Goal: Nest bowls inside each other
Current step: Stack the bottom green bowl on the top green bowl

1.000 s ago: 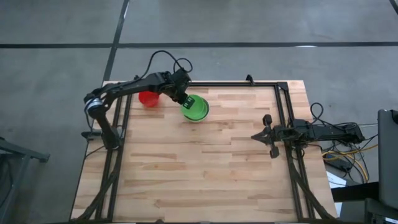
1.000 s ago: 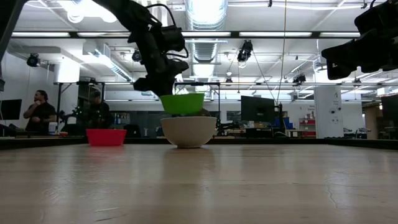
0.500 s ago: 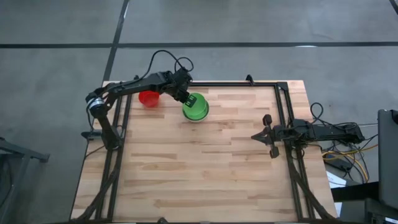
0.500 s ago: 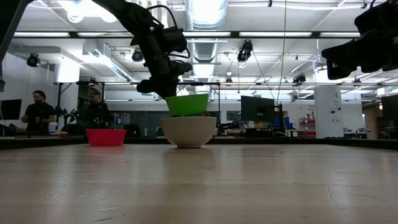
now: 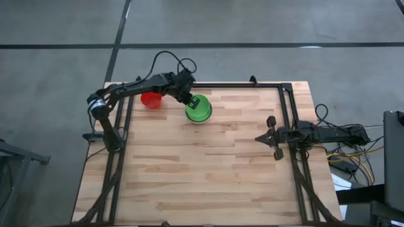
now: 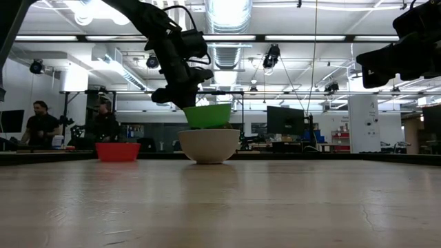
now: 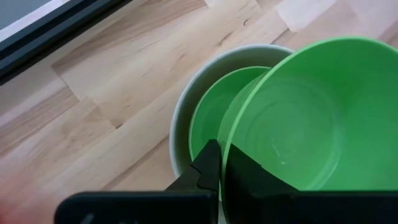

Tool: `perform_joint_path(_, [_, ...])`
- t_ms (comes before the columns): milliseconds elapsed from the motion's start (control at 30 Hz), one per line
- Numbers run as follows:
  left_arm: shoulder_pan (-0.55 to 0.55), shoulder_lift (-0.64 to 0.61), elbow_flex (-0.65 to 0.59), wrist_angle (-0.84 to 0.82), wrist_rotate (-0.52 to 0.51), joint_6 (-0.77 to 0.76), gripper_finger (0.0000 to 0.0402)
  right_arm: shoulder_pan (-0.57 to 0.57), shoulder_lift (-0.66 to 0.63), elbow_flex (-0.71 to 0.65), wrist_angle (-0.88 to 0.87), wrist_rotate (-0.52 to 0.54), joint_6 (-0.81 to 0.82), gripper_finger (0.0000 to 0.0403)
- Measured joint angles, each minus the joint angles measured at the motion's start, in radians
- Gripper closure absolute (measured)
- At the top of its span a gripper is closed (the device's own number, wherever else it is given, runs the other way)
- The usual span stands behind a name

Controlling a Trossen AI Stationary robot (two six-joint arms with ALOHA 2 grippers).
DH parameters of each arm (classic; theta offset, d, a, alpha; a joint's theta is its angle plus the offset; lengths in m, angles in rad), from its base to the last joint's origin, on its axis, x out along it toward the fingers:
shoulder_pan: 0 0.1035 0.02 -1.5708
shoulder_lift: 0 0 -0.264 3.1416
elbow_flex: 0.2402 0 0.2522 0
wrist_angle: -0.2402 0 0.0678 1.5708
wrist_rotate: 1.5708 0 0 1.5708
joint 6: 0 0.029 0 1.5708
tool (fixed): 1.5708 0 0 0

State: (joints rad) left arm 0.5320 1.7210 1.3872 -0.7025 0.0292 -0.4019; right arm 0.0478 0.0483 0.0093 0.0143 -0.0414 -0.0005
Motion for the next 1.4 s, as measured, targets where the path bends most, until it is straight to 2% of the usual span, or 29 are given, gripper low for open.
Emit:
perform_joint_path(1133, [-0.024, 0.000, -0.068, 0.065, 0.018, -0.021, 0.0394, 0.000, 0.000, 0.000, 0.000, 0.000, 0.000, 0.0394])
perform_joint_path(1400, [-0.024, 0.039, -0.068, 0.074, 0.020, -0.023, 0.0394, 0.000, 0.000, 0.000, 0.000, 0.000, 0.000, 0.0394])
